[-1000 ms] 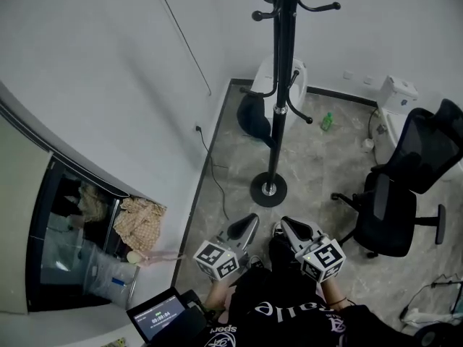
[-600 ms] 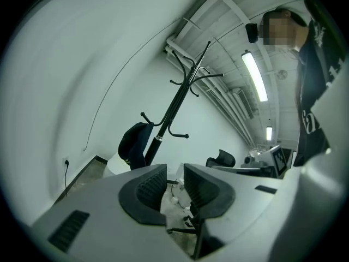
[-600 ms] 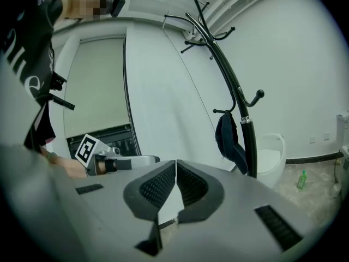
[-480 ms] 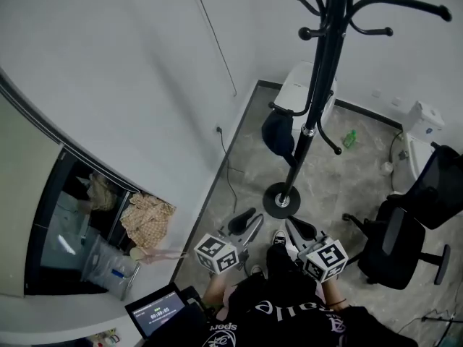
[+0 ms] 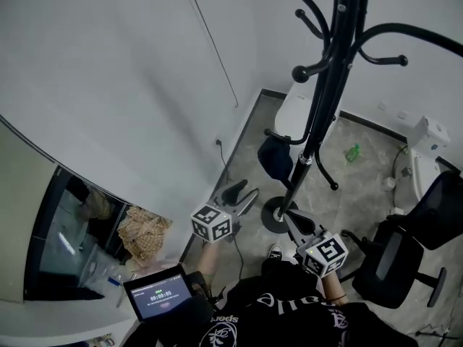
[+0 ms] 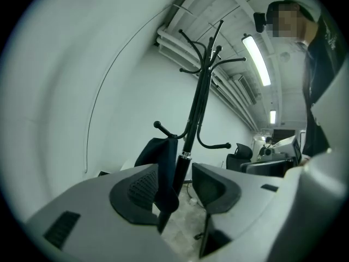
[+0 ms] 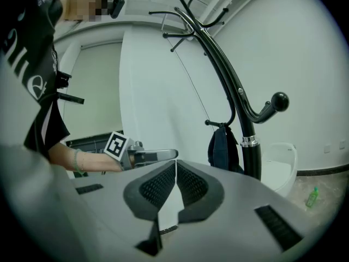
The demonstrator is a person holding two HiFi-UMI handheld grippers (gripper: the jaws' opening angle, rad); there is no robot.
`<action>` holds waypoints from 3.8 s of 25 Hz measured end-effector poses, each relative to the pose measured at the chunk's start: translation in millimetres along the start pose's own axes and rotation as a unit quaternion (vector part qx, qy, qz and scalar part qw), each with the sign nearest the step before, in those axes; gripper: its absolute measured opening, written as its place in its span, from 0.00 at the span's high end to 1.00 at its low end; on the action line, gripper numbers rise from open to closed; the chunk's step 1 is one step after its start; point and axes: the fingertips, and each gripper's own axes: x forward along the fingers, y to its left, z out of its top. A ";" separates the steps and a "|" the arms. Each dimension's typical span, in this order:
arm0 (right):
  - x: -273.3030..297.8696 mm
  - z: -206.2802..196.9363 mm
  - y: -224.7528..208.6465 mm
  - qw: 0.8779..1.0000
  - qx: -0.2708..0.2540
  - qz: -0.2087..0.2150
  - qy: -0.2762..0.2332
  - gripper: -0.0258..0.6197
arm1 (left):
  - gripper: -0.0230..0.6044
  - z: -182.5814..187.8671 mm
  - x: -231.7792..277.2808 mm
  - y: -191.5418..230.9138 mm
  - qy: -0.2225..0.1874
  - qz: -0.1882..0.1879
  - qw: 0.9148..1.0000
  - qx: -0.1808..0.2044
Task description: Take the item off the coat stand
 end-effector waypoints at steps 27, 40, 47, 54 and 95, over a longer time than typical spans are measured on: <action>-17.0 -7.9 -81.7 0.997 0.039 -0.063 0.013 0.93 | 0.80 -11.9 153.9 72.7 0.152 -0.094 0.980 0.083; -12.5 -18.8 -71.6 0.997 0.042 -0.059 0.002 0.93 | 0.94 52.9 117.8 76.5 0.025 -0.067 0.997 -0.014; -7.3 -19.7 -58.7 0.998 0.041 -0.045 0.003 0.93 | 0.94 98.6 78.6 89.2 -0.059 -0.048 0.996 -0.054; -7.5 -19.8 -52.4 0.998 0.045 -0.045 0.007 0.93 | 0.94 79.8 26.6 86.8 -0.047 -0.007 0.998 -0.041; -188.0 -92.6 95.4 0.998 0.039 -0.056 0.011 0.93 | 0.94 -107.1 -178.6 -202.2 0.000 0.027 0.991 -0.132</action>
